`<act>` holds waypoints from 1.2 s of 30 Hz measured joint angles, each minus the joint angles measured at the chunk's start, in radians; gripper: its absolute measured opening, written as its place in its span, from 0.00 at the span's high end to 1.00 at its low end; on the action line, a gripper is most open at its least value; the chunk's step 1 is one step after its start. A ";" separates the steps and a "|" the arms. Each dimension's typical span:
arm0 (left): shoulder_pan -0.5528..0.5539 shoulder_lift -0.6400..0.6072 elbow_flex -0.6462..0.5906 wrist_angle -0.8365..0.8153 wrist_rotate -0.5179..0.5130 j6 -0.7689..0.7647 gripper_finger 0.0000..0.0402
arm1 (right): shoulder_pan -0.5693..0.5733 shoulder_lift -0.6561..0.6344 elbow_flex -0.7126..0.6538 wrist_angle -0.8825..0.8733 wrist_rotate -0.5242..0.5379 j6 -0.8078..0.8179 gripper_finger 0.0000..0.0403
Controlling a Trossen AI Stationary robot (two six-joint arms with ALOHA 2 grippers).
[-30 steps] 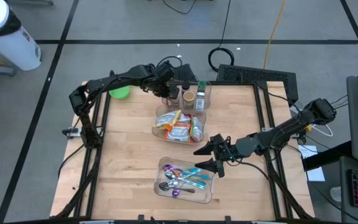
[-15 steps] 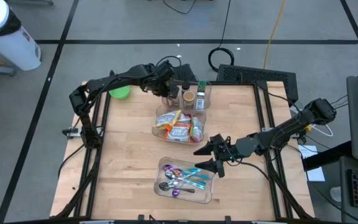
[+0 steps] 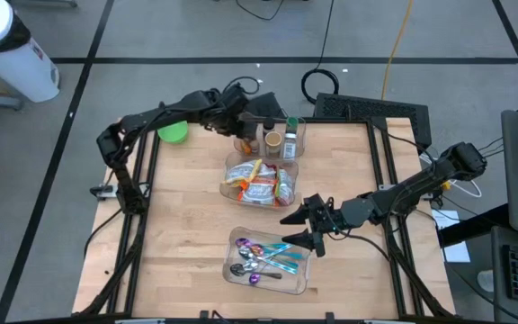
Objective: Pick & Place Food Item
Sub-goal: Return to Home Position
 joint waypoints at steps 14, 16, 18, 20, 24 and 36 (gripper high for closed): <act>-0.102 -0.370 0.000 0.253 0.057 0.233 0.60 | -0.175 -0.309 0.000 -0.124 -0.077 -0.219 0.34; -0.130 -0.440 0.000 0.296 0.076 0.289 0.63 | -0.209 -0.395 0.000 -0.211 -0.050 -0.256 0.38; -0.155 -0.507 0.000 0.306 0.098 0.338 0.65 | -0.226 -0.493 0.000 -0.320 0.018 -0.299 0.41; -0.177 -0.573 0.000 0.292 0.096 0.364 0.67 | -0.232 -0.588 0.000 -0.423 0.093 -0.350 0.44; -0.216 -0.732 -0.072 0.270 0.055 0.380 0.68 | -0.231 -0.761 0.000 -0.601 0.186 -0.394 0.48; -0.340 -1.359 -0.789 0.818 -0.059 0.187 0.68 | -0.231 -1.083 -0.022 -0.856 0.297 -0.364 0.58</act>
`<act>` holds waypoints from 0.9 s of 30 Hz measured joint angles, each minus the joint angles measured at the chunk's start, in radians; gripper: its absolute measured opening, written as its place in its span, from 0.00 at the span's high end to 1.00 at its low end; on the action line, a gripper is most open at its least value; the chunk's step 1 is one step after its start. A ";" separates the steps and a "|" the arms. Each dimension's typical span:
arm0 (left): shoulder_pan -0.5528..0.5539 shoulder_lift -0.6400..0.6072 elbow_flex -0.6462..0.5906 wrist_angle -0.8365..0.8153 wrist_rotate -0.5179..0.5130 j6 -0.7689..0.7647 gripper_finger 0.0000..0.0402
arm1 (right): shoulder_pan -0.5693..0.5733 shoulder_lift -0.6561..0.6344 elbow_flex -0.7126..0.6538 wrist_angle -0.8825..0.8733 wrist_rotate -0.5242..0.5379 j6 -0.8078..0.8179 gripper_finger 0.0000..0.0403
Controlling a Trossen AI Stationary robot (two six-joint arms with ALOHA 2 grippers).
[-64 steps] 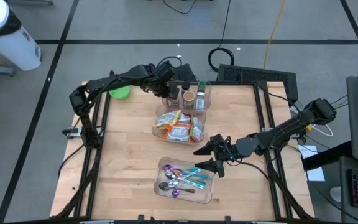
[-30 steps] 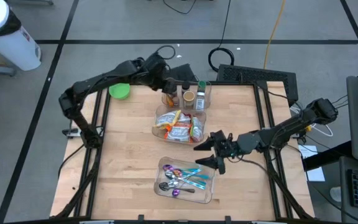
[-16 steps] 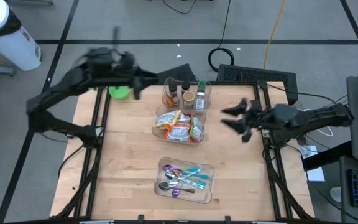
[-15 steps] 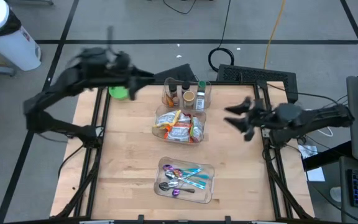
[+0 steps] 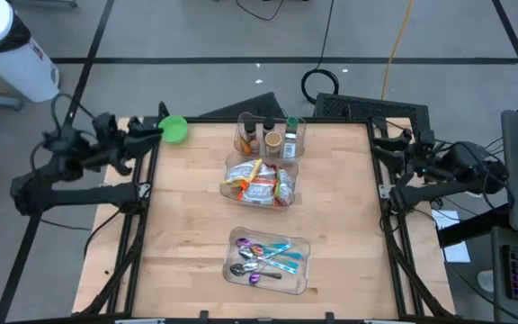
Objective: Pick & Place Food Item
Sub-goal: Return to Home Position
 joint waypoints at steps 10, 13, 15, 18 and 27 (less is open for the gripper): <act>-0.069 -0.133 -0.311 0.156 -0.139 -0.021 0.68 | 0.000 -0.034 -0.344 0.313 0.019 0.010 0.64; -0.074 -0.133 -0.345 0.150 -0.144 0.035 0.68 | 0.000 -0.044 -0.403 0.346 0.013 0.007 0.66; -0.074 -0.134 -0.369 0.147 -0.145 0.065 0.68 | 0.000 -0.059 -0.431 0.337 -0.008 0.003 0.68; -0.074 -0.153 -0.415 0.162 -0.144 0.098 0.68 | 0.000 -0.091 -0.461 0.332 -0.011 -0.011 0.71; -0.073 -0.292 -0.619 0.384 -0.100 0.113 0.68 | 0.000 -0.179 -0.571 0.410 -0.091 -0.047 0.85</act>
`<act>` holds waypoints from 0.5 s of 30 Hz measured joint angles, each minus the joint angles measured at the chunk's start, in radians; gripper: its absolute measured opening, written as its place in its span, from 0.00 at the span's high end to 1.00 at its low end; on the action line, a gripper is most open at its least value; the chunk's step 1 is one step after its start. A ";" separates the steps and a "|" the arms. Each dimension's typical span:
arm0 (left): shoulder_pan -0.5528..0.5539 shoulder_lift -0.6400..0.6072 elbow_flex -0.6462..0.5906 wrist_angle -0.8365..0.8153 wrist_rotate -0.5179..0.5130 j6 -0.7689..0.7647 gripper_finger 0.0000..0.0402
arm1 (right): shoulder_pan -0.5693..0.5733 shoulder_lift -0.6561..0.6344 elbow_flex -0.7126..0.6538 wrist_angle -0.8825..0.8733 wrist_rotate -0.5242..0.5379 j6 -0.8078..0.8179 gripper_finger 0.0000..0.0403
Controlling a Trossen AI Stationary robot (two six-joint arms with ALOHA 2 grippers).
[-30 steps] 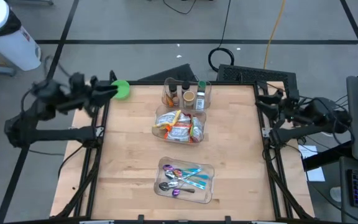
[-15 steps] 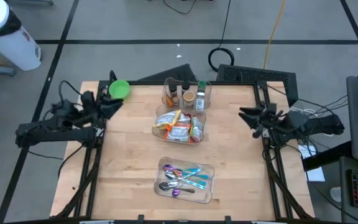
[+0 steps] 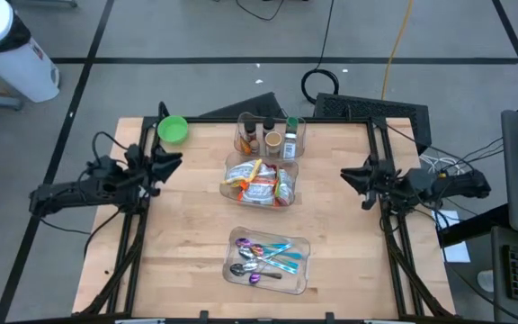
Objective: Pick & Place Food Item
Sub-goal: Return to Home Position
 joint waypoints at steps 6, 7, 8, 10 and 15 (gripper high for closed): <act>0.000 -0.036 -0.066 0.014 -0.006 0.015 0.68 | 0.000 -0.006 -0.095 0.102 0.008 -0.023 0.98; 0.000 -0.036 -0.072 0.014 -0.008 0.018 0.68 | 0.000 -0.006 -0.111 0.116 0.008 -0.022 0.99; 0.000 -0.036 -0.077 0.013 -0.009 0.018 0.68 | 0.000 -0.006 -0.126 0.131 0.007 -0.020 0.99; 0.000 -0.036 -0.085 0.014 -0.012 0.025 0.68 | 0.000 -0.005 -0.152 0.185 0.007 -0.009 0.98; 0.000 -0.036 -0.102 0.015 -0.021 0.045 0.68 | 0.000 -0.005 -0.173 0.197 0.009 -0.022 1.00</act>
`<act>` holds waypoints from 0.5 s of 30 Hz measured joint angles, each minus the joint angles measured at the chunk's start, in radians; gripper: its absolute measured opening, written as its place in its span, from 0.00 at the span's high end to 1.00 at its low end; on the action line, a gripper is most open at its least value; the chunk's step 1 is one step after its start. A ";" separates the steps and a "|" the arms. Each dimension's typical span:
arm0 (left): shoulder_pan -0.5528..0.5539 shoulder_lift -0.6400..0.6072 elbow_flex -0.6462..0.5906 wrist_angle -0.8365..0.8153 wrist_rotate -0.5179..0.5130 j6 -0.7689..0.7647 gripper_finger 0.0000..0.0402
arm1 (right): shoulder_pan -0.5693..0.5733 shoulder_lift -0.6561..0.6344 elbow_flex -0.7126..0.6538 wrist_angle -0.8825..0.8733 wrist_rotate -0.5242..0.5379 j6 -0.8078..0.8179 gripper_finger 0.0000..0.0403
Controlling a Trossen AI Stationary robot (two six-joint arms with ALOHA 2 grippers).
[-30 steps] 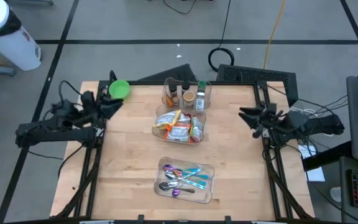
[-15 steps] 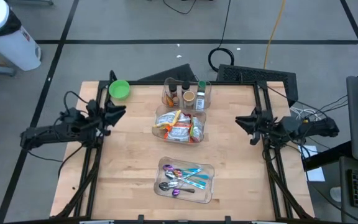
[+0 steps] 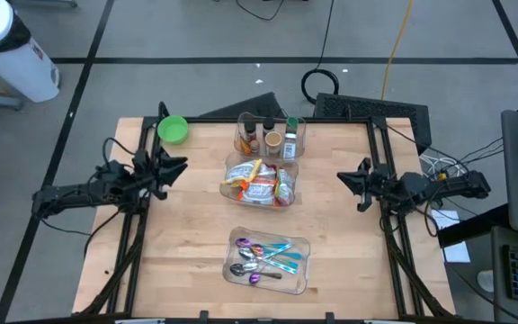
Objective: Pick & Place Food Item
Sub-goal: Return to Home Position
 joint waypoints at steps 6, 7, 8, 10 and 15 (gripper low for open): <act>0.000 0.000 -0.052 -0.001 -0.035 -0.030 0.69 | 0.000 0.000 -0.002 -0.030 0.022 -0.096 1.00; 0.000 0.000 -0.057 -0.002 -0.035 -0.035 0.69 | 0.000 0.000 -0.002 -0.045 0.022 -0.120 1.00; 0.000 0.000 -0.060 -0.002 -0.036 -0.037 0.69 | 0.000 0.000 -0.002 -0.057 0.021 -0.140 1.00; 0.000 0.000 -0.061 -0.002 -0.035 -0.024 0.69 | 0.000 0.000 -0.002 -0.064 0.021 -0.161 1.00; 0.000 0.000 -0.061 -0.027 -0.036 0.003 0.69 | 0.000 0.000 -0.004 -0.081 0.021 -0.164 1.00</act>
